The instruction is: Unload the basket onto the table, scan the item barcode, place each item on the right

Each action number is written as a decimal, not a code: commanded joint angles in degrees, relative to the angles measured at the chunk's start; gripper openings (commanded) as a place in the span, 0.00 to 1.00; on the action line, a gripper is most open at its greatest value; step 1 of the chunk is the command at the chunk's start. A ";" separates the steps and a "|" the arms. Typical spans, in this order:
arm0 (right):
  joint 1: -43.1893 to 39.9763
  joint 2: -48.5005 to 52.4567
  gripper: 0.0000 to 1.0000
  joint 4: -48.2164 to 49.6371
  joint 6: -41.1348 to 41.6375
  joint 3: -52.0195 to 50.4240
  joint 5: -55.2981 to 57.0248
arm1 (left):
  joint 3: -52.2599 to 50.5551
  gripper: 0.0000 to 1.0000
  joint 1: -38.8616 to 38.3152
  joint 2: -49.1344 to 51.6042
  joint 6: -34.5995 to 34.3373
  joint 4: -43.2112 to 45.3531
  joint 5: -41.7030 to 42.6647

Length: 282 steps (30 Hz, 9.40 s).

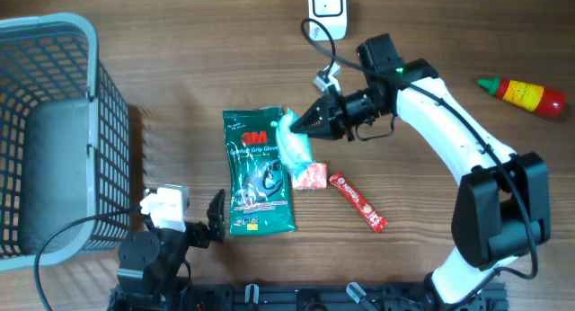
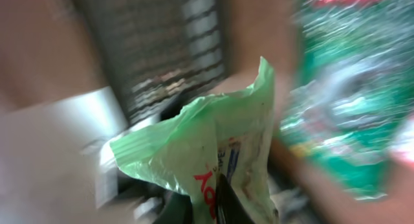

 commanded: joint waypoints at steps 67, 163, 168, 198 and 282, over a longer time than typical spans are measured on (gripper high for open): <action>-50.34 6.05 1.00 -16.74 20.79 27.56 72.83 | -0.04 1.00 -0.13 -0.37 1.11 0.17 0.87; 1.95 -8.92 0.04 23.04 30.80 -27.61 -30.40 | -0.04 1.00 -0.13 -0.37 1.11 0.17 0.87; 1.95 -8.92 0.04 24.48 30.82 -27.61 -30.40 | -0.04 1.00 -0.13 -0.35 1.11 0.17 0.87; 1.95 -8.90 0.04 56.61 13.33 -27.61 3.39 | -0.04 1.00 -0.13 -0.35 1.11 0.17 0.87; -33.59 15.15 1.00 5.31 21.51 44.35 66.93 | -0.04 1.00 -0.13 -0.35 1.11 0.17 0.87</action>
